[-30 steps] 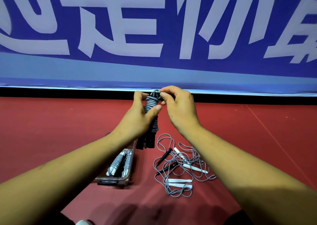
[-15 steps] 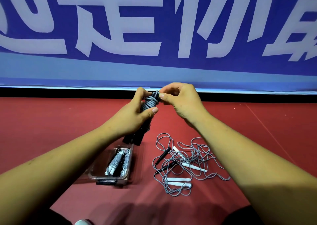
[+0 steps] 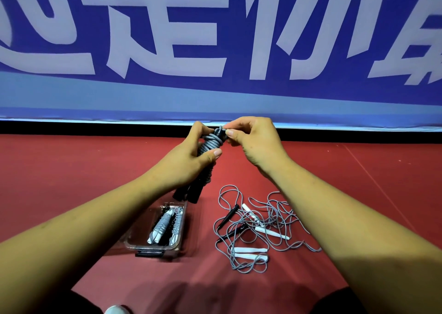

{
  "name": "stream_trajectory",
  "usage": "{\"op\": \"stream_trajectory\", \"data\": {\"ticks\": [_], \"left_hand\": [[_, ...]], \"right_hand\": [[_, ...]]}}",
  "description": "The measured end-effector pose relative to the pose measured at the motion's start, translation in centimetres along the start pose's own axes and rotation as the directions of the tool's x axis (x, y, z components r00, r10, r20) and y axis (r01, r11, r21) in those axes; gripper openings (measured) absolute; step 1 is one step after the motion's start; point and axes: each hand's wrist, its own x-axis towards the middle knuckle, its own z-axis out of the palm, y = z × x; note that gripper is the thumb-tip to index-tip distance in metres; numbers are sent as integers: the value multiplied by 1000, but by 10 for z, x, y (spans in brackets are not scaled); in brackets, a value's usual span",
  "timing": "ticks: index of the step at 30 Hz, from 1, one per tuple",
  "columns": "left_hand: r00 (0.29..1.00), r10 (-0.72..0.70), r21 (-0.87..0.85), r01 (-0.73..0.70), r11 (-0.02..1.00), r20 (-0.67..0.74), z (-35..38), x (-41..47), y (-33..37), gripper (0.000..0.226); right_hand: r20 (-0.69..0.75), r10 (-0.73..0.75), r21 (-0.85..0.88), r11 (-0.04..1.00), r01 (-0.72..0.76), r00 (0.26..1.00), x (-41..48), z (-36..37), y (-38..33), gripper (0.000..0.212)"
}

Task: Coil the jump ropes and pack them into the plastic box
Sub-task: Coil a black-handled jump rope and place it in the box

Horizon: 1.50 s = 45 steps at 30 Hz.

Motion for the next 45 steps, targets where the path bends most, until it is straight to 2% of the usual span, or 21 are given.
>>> {"op": "stream_trajectory", "data": {"ticks": [3,6,9,15,21,24,26,29,33,36,38,40,43,45], "left_hand": [[996,-8,-15,9,1000,83,-9,-1,4,22],[993,-15,-21,18,1000,115,-14,-1,6,20],[990,-15,-34,20,999,143,-15,-3,6,19],[986,-15,-214,52,975,168,-13,-5,7,16],[980,-58,-368,125,921,189,-9,-4,7,36],[985,-64,-428,129,895,163,-8,-3,6,33],[987,-57,-466,120,876,148,-9,-2,6,31],[988,-55,-507,120,854,142,-11,-1,5,33],[984,-55,-496,133,858,169,-10,-1,2,33],[981,-56,-414,131,901,187,-7,-1,1,33],[981,-45,-343,108,933,187,-9,-1,2,26],[983,-22,-276,73,958,184,-15,-1,3,18],[981,-8,-184,44,982,193,-29,-2,3,21],[977,-22,-114,47,992,210,-38,-2,1,24]], "right_hand": [[13,-23,-15,1000,23,1000,0,-2,0,11],[75,-36,-35,999,39,997,1,-4,0,23],[131,-40,-67,997,49,991,0,-3,0,23],[26,-73,-69,995,75,997,-2,1,3,14],[-98,-118,-146,984,103,988,-5,10,6,10],[-111,-129,-78,990,120,985,-6,11,3,9],[-52,-127,37,991,129,991,-6,9,1,4],[46,-122,192,975,111,991,-5,7,3,14],[-30,-44,201,978,49,999,-4,10,9,12],[-93,13,237,971,9,996,-5,13,15,18],[-96,32,256,967,-7,995,-5,15,18,17],[-48,45,320,947,-28,998,-4,18,15,13],[126,154,542,817,-198,980,-1,18,5,18],[234,184,502,818,-281,955,1,16,2,19]]}}
